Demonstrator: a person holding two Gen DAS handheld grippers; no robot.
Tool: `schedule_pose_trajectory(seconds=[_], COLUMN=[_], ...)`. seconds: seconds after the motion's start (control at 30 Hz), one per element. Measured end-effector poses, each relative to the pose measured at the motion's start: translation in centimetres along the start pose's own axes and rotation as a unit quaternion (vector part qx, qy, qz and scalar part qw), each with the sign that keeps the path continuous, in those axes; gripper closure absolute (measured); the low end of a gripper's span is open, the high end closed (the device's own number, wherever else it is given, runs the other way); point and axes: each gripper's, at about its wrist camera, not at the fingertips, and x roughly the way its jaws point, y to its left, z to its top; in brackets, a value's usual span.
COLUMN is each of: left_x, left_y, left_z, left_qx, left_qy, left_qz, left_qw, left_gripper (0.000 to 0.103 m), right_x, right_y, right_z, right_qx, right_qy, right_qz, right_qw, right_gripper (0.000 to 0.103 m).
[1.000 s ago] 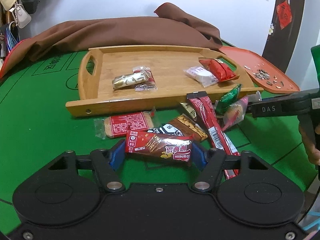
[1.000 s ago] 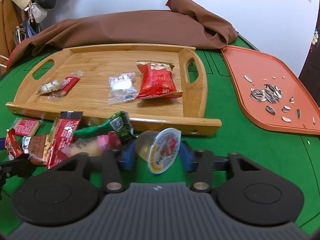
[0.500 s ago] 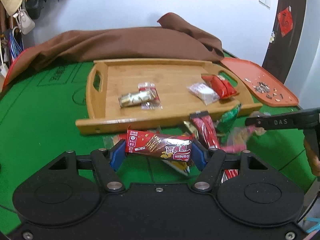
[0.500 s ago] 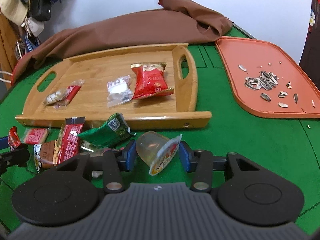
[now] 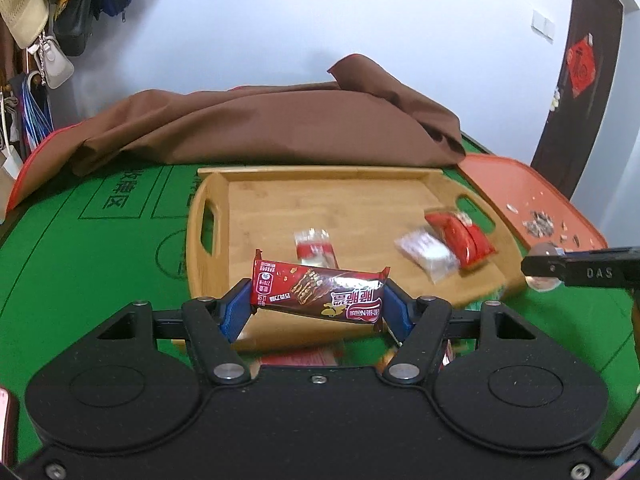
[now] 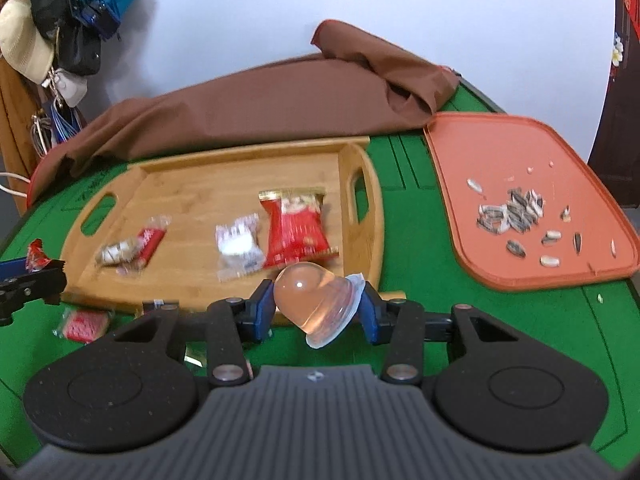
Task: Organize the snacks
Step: 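Carry the chocolate bar and jelly cup onto the bamboo tray and open both tools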
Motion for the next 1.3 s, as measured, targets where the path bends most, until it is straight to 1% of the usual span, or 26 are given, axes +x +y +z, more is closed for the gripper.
schedule_pose_trajectory(seconds=[0.17,0.3,0.4,0.53,0.63,0.8,1.0,1.23,1.3], left_x=[2.3,5.2,7.1,9.3,10.9,12.4,13.4,13.6,13.5], left_y=[0.5,1.1,1.4,1.5,1.6,2.0,2.1,1.9,1.9], left_z=[2.2,3.5,3.9,4.3,4.5,4.2,3.9,3.5,3.4], left_qx=[-0.005,-0.019,-0.023,-0.018,-0.024,-0.033,-0.039,-0.030,-0.027], left_qy=[0.010,0.035,0.044,0.053,0.065,0.073,0.078,0.083,0.082], left_qz=[0.007,0.018,0.030,0.047,0.055,0.056,0.057,0.062,0.064], left_qw=[0.9999,0.9990,0.9983,0.9973,0.9961,0.9952,0.9945,0.9942,0.9942], left_gripper=[0.038,0.038,0.038,0.038,0.038,0.038,0.038,0.038,0.037], right_x=[1.0,2.8,4.1,5.1,5.9,7.1,8.4,8.3,8.1], right_y=[0.6,1.0,1.1,1.2,1.2,1.3,1.3,1.2,1.0], right_z=[1.8,2.3,2.3,2.2,2.5,2.9,3.5,3.3,3.2], right_qx=[0.000,0.006,0.019,0.030,0.040,0.046,0.061,0.062,0.064], right_qy=[0.008,0.032,0.049,0.048,0.049,0.046,0.048,0.048,0.046], right_qz=[0.003,0.009,0.017,0.014,0.012,-0.001,-0.005,0.003,0.007], right_qw=[1.000,0.999,0.998,0.998,0.998,0.998,0.997,0.997,0.997], right_gripper=[0.055,0.055,0.055,0.055,0.055,0.055,0.055,0.054,0.051])
